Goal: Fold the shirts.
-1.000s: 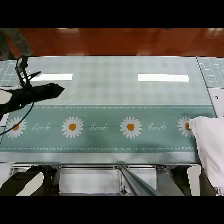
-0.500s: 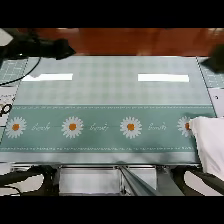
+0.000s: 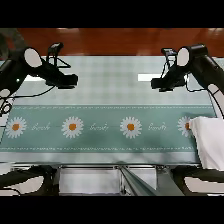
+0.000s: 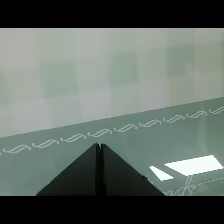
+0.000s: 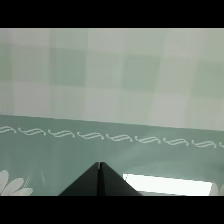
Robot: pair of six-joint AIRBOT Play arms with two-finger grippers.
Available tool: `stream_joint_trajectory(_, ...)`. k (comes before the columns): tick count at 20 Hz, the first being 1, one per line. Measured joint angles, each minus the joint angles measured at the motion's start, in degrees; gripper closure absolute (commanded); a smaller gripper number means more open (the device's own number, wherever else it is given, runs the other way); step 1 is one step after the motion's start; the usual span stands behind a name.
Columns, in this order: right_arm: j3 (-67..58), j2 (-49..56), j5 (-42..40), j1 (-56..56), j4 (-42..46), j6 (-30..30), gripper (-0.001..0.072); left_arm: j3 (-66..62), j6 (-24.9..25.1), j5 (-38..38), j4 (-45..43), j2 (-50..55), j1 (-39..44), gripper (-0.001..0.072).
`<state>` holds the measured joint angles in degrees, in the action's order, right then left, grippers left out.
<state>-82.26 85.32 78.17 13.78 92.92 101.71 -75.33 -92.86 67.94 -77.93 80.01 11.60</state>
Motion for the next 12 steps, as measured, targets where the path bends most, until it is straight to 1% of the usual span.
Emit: stream_joint_trajectory(12,-0.13,0.85,0.24,0.87,2.14,1.01,0.0690,1.55,-0.66,0.07,-1.57,0.02,0.24,0.0682)
